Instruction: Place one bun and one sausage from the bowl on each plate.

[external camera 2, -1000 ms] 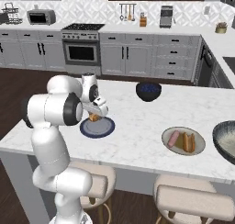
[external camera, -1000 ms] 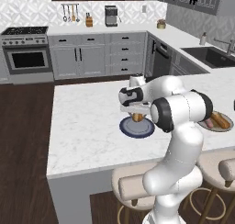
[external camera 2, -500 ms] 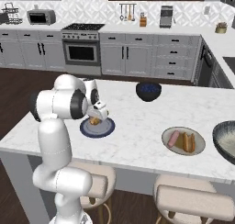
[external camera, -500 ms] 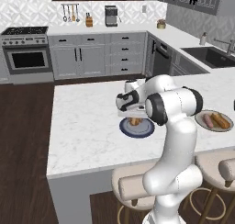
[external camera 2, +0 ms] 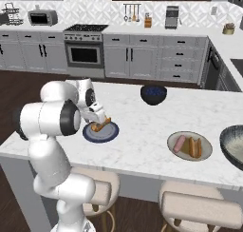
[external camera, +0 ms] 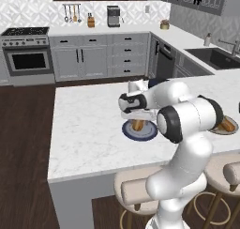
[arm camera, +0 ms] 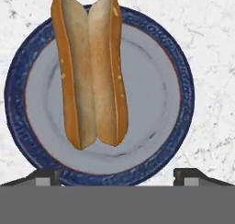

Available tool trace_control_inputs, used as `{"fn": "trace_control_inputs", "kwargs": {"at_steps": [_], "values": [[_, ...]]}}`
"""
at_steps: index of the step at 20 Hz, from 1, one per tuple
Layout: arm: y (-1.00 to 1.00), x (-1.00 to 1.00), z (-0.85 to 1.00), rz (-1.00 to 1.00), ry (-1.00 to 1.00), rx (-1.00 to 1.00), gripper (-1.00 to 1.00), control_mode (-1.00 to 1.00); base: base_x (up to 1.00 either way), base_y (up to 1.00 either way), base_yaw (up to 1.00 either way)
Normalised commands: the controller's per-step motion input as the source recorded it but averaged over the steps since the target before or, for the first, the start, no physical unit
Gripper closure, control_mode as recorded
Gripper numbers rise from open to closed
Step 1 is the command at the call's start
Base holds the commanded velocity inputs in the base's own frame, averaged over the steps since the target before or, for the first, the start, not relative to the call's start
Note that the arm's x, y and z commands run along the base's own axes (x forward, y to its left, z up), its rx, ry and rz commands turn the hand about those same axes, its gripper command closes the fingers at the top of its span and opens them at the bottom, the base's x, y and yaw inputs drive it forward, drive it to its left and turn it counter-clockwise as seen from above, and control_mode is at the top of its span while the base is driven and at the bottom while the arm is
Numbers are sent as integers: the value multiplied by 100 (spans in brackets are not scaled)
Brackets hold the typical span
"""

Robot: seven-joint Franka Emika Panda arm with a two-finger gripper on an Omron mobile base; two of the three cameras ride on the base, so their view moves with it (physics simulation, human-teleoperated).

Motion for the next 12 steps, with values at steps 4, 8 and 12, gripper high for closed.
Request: {"fn": "trace_control_inputs", "kwargs": {"at_steps": [4, 8, 12], "values": [[-21, -88, 100, -5, -38, 0, -100, -100, 0, 0, 0], [-15, -100, 99, 0, -15, 6, -100, -100, 0, 0, 0], [0, -99, 33, 2, 5, 1, -100, -100, 0, 0, 0]]}}
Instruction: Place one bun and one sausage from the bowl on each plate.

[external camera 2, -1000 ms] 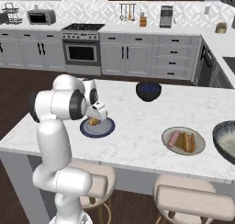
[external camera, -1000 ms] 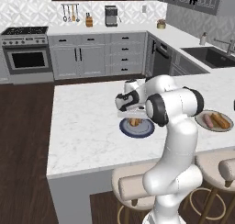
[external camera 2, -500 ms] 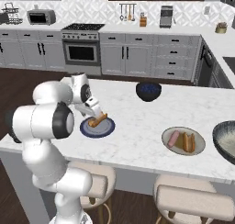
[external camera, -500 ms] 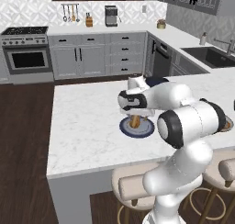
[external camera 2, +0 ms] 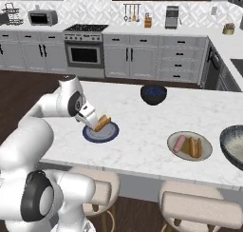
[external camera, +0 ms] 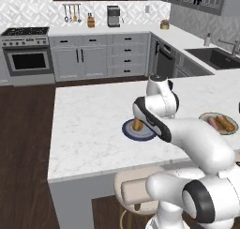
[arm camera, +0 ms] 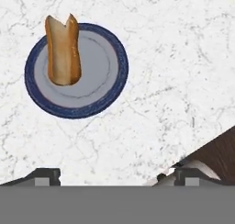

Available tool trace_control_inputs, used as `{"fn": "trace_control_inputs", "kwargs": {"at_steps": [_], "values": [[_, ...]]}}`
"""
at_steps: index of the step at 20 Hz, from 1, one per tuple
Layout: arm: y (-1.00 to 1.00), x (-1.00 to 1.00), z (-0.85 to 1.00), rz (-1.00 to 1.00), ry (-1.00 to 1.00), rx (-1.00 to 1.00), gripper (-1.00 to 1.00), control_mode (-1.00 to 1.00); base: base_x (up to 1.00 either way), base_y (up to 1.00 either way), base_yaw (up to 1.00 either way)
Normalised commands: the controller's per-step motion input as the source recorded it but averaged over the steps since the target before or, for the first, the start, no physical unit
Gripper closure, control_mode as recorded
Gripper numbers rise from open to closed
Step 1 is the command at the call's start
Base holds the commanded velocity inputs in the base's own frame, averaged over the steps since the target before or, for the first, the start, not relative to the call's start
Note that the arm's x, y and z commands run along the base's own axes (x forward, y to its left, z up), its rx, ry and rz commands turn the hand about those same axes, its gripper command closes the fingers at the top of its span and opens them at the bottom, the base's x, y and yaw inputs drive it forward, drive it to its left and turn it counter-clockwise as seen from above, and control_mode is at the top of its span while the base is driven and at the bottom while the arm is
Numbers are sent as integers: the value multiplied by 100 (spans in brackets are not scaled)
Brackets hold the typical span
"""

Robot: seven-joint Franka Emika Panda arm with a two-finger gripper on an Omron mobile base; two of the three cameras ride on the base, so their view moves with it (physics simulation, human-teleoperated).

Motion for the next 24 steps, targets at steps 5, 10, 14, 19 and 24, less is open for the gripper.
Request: {"fn": "trace_control_inputs", "kwargs": {"at_steps": [5, 10, 14, 19, 24], "values": [[0, 0, 0, 0, 0, 0, -100, 100, -97, -95, -6], [0, 0, 0, 0, 0, 0, -100, 100, -79, -100, -5], [0, 0, 0, 0, 0, 0, -100, 100, -39, -100, -2], [0, 0, 0, 0, 0, 0, -100, 100, 29, -100, -1], [0, 0, 0, 0, 0, 0, -100, 100, 95, -80, 0]]}}
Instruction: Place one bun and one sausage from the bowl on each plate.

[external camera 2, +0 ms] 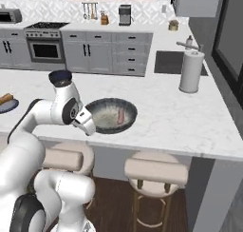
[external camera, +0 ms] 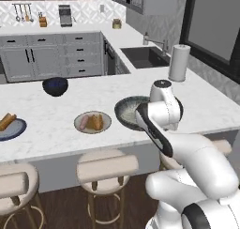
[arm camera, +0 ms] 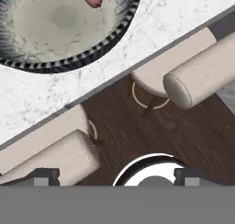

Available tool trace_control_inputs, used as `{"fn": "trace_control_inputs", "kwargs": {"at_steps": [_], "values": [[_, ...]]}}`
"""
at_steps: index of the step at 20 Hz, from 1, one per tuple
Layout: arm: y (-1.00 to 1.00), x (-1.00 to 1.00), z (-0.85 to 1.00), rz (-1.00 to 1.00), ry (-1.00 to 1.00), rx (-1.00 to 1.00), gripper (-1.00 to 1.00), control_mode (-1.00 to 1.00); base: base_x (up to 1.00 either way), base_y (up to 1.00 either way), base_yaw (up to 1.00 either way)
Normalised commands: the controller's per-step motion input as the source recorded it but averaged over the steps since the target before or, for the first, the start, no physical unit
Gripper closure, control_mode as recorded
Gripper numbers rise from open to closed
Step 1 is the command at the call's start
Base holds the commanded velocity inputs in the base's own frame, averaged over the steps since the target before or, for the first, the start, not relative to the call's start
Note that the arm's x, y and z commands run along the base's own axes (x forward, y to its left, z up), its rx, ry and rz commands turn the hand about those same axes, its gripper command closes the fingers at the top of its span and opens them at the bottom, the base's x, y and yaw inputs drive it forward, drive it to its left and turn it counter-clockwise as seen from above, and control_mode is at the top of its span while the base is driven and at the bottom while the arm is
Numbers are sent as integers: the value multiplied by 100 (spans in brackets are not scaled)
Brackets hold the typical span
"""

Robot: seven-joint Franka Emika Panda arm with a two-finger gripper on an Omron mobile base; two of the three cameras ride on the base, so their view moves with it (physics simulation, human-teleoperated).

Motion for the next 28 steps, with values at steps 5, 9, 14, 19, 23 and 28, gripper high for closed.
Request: {"fn": "trace_control_inputs", "kwargs": {"at_steps": [5, 9, 14, 19, 23, 28], "values": [[0, 0, 0, 0, 0, 0, -100, 100, 100, -17, -2], [-56, 57, 0, 0, 0, 0, -100, -100, 25, -2, -1], [-80, 63, -19, 13, 5, -11, -100, -100, 0, 0, 0], [-14, 71, -74, 20, 14, -13, -100, -100, 0, 0, 0], [2, 75, -58, 11, 10, -6, -100, -100, 0, 0, 0], [0, 57, -63, 6, 2, -11, -100, -100, 0, 0, 0]]}}
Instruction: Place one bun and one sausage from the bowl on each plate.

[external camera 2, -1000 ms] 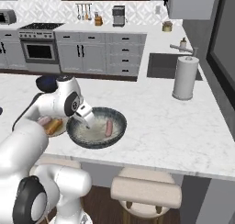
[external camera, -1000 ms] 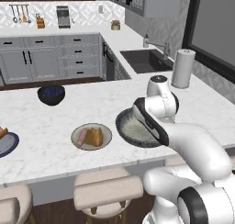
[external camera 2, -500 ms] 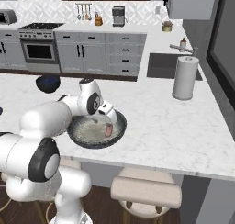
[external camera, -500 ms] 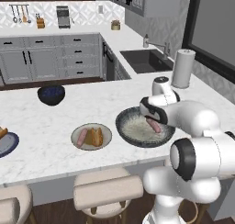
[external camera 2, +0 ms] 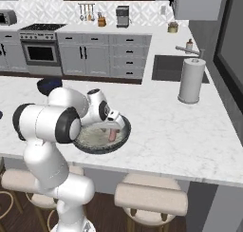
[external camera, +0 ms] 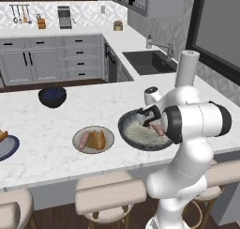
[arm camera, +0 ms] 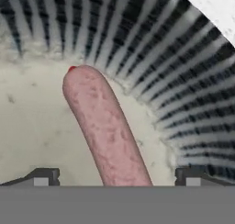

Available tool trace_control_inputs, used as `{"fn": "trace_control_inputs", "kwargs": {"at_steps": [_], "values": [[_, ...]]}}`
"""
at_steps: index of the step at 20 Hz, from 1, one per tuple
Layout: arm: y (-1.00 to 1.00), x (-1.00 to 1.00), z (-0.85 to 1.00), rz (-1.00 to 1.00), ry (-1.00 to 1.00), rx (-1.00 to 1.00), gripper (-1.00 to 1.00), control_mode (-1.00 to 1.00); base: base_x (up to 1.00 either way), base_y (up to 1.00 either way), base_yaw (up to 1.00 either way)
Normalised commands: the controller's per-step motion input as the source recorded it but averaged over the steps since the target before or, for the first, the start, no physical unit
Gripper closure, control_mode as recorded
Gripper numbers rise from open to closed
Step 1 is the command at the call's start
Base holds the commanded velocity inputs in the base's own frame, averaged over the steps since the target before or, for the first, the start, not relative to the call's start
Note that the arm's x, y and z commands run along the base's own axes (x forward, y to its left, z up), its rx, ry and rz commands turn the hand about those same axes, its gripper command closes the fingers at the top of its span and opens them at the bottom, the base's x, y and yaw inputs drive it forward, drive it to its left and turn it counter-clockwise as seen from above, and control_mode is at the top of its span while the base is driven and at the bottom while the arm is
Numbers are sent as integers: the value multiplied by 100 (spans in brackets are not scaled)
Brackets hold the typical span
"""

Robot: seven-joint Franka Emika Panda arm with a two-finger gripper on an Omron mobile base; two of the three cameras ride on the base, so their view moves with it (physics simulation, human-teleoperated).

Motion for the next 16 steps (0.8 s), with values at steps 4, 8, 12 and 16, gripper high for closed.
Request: {"fn": "trace_control_inputs", "kwargs": {"at_steps": [4, 8, 12, 16], "values": [[0, 7, -65, 6, 0, -11, -100, -100, 0, 0, 0], [-3, 0, -54, 3, 0, -4, 100, -100, 0, 0, 0], [-6, 0, -25, 2, -3, 0, 100, -100, 0, 0, 0], [3, -46, 31, 0, -6, 3, 100, -100, 0, 0, 0]]}}
